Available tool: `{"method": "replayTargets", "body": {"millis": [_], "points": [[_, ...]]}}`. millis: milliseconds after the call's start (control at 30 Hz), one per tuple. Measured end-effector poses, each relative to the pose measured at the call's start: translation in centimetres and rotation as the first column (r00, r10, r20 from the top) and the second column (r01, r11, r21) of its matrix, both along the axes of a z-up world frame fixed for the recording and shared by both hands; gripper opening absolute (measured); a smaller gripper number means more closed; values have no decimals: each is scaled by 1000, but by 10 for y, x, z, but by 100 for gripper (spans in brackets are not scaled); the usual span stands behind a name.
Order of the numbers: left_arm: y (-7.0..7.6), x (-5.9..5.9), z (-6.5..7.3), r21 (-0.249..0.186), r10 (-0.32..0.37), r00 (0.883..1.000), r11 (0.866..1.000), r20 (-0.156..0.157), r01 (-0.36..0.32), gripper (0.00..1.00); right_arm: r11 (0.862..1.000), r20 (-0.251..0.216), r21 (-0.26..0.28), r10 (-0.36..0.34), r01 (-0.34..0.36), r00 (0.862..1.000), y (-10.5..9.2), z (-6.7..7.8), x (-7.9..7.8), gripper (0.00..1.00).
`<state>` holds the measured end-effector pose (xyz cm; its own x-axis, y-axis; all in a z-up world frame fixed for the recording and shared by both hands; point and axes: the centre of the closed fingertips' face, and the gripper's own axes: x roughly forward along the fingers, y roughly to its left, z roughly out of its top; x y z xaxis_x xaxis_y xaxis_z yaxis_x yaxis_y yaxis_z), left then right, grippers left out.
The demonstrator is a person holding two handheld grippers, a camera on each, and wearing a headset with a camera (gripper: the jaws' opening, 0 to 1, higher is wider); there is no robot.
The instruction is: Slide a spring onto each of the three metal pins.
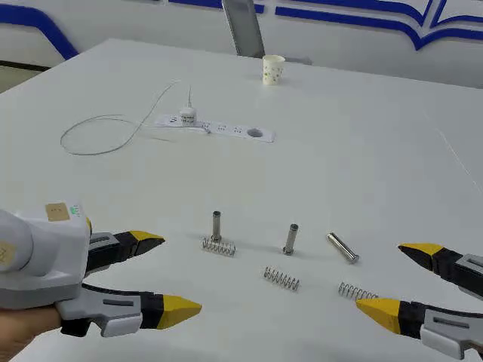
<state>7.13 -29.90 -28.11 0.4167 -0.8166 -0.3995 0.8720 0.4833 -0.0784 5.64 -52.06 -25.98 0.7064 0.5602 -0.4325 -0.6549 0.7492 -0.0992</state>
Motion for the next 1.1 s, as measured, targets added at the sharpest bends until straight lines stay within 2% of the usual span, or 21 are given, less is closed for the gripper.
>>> {"method": "replayTargets", "body": {"millis": [700, 1100], "points": [[1, 2, 1, 3, 3, 1000, 1000, 10, -3, 71, 999, -10, -17, 29, -29, 1000, 7, -1, 5, 65], [-1, 0, -1, 10, -5, 1000, 1000, 7, 5, 71, 999, -8, -44, 21, -21, 1000, 5, 6, 32, 61]]}}
